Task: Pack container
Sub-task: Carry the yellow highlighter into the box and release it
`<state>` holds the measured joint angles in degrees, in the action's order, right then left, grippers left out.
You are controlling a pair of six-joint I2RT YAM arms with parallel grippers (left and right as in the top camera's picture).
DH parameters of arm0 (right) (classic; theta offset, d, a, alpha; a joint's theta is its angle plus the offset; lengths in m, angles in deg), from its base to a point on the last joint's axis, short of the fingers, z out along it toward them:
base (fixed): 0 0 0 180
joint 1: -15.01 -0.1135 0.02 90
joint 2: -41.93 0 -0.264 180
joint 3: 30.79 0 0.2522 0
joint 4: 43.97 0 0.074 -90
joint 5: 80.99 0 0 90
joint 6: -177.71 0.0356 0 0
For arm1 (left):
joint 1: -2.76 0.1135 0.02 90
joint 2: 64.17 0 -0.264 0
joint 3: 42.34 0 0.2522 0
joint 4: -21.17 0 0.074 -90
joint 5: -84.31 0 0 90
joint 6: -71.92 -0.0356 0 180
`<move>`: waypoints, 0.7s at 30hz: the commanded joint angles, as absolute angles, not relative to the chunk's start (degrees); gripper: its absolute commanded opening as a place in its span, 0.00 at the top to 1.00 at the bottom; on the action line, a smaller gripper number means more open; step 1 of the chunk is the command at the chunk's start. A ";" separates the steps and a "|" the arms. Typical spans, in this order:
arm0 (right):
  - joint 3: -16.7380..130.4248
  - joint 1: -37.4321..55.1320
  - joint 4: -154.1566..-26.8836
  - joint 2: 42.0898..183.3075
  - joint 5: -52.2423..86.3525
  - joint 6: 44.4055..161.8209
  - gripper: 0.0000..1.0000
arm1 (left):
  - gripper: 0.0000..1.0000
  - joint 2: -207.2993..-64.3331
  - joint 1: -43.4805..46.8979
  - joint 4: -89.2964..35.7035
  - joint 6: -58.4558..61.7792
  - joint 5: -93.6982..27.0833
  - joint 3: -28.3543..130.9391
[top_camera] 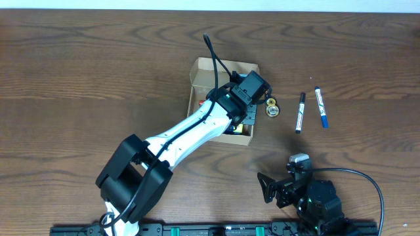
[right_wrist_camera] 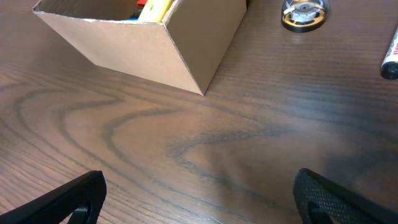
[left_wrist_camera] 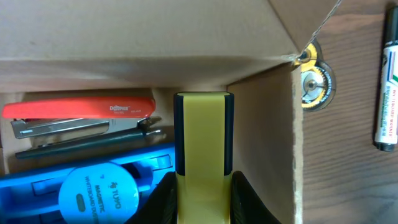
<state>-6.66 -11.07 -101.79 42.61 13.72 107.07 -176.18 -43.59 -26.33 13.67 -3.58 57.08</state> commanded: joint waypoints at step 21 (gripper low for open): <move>-7.32 -11.64 -101.85 42.24 13.94 107.83 0.01 | 0.71 -177.01 -43.87 -25.50 14.31 -7.65 57.76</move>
